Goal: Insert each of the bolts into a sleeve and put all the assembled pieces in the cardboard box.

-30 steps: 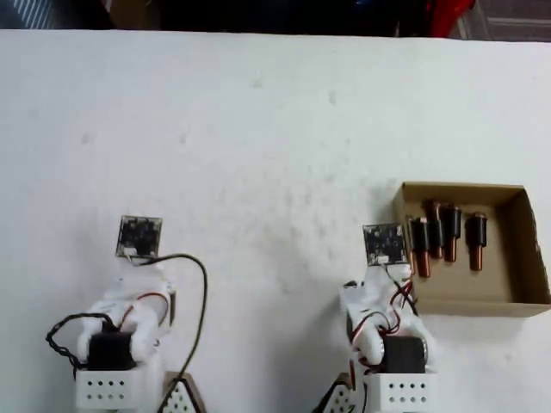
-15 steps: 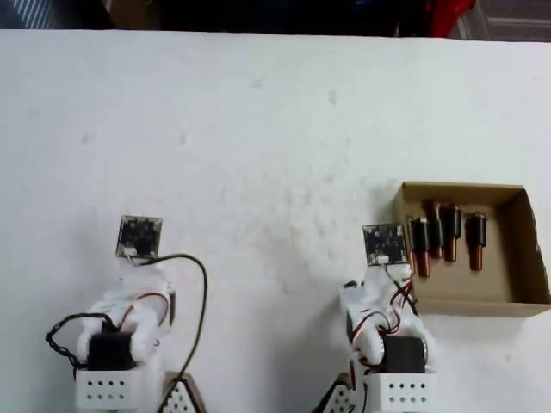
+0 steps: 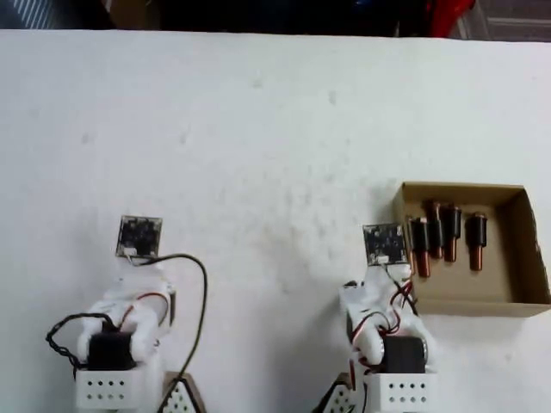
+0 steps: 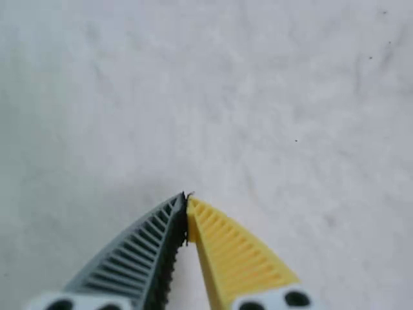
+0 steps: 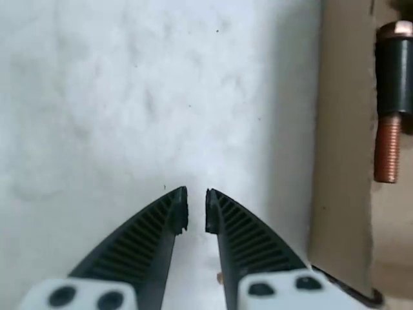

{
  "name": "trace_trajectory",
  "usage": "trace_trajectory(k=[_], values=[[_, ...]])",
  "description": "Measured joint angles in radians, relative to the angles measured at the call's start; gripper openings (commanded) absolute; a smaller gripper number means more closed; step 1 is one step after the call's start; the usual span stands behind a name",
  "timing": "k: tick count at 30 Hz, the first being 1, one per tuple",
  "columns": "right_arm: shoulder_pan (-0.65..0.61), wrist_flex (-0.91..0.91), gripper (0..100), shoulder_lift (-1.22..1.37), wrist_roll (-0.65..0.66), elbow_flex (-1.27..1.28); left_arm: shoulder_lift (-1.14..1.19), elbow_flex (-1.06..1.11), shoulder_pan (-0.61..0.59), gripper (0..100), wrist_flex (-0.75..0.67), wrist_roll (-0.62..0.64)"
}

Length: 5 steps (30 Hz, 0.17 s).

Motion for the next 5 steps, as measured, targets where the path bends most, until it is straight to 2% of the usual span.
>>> trace_trajectory(k=[5], values=[[0.000, 0.000, 4.1, 0.000, 0.000, 0.000, 0.000, 0.000, 0.000, 2, 0.000, 0.000]])
